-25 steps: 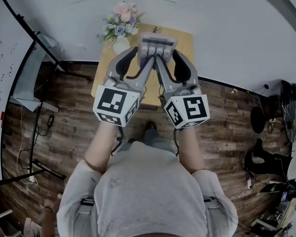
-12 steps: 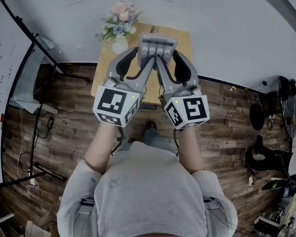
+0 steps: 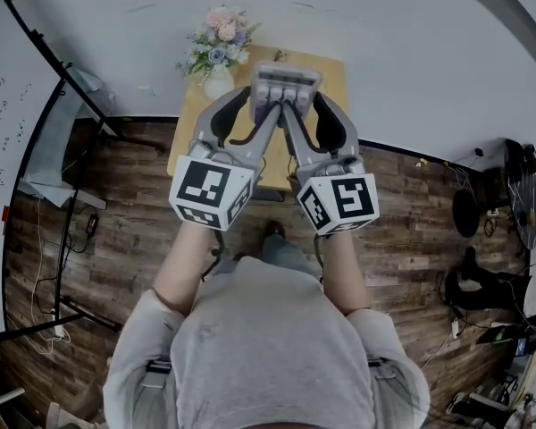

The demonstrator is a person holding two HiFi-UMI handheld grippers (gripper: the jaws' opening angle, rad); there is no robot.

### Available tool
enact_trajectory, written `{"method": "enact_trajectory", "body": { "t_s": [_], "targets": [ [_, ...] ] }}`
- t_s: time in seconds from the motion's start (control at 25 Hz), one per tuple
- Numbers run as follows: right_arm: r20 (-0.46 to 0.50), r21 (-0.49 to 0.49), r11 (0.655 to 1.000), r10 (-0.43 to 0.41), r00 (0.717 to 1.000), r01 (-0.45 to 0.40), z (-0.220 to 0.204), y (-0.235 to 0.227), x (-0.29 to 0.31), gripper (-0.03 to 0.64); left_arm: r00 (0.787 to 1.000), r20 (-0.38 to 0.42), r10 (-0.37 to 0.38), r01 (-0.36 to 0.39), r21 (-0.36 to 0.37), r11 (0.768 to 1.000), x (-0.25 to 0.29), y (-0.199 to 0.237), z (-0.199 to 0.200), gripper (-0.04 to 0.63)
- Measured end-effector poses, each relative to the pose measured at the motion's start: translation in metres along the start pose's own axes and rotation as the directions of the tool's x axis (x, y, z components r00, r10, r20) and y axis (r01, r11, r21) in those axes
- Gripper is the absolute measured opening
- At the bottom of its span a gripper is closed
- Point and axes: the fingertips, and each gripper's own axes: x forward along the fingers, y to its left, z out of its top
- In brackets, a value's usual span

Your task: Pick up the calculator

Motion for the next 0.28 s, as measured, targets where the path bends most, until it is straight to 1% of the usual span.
{"method": "enact_trajectory", "body": {
  "t_s": [0.28],
  "targets": [
    [-0.001, -0.004, 1.000, 0.001, 1.000, -0.001, -0.0003, 0.0038, 0.0009, 0.181, 1.000, -0.001, 0.002, -0.002, -0.002, 1.000, -0.0032, 0.0023, -0.0004, 0.187]
  ]
}}
